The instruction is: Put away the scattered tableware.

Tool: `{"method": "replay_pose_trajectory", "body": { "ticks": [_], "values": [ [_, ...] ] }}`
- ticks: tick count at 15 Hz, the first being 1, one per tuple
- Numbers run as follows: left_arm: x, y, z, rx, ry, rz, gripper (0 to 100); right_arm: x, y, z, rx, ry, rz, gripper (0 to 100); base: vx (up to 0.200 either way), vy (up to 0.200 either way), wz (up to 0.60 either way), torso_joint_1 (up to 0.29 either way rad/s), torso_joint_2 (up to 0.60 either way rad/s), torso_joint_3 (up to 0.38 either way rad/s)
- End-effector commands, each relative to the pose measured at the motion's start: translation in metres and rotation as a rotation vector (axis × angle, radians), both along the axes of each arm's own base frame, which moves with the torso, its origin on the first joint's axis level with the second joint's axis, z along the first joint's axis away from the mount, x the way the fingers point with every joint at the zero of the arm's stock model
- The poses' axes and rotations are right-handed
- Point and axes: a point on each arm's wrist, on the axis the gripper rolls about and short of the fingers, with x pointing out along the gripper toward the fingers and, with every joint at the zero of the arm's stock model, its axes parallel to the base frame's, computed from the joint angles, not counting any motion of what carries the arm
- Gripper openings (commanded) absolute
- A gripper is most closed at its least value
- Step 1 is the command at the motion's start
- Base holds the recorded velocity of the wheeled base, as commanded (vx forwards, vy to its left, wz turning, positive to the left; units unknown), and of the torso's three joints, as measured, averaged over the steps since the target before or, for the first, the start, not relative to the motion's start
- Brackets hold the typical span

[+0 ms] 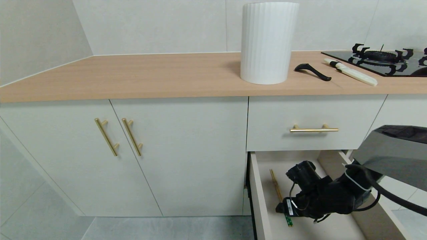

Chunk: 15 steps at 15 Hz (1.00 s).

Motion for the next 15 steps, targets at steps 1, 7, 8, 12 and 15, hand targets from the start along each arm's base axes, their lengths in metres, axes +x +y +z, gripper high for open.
{"method": "replay_pose_trajectory", "body": {
  "ticks": [1,7,8,12,15],
  "values": [
    [0.0,0.0,0.0,0.0,0.0,0.0,100,-0.007,-0.008,0.044,0.044,-0.106,-0.012,100,0.0,0.0,0.0,0.0,0.0,0.0],
    [0.0,0.0,0.0,0.0,0.0,0.0,100,-0.06,-0.042,0.162,0.117,-0.413,0.027,100,0.0,0.0,0.0,0.0,0.0,0.0],
    [0.0,0.0,0.0,0.0,0.0,0.0,100,-0.065,-0.047,0.17,0.106,-0.448,0.036,100,0.0,0.0,0.0,0.0,0.0,0.0],
    [0.0,0.0,0.0,0.0,0.0,0.0,100,-0.083,-0.059,0.193,0.063,-0.555,0.035,100,0.0,0.0,0.0,0.0,0.0,0.0],
    [0.0,0.0,0.0,0.0,0.0,0.0,100,-0.085,-0.06,0.195,0.049,-0.569,0.044,100,0.0,0.0,0.0,0.0,0.0,0.0]
  ]
}}
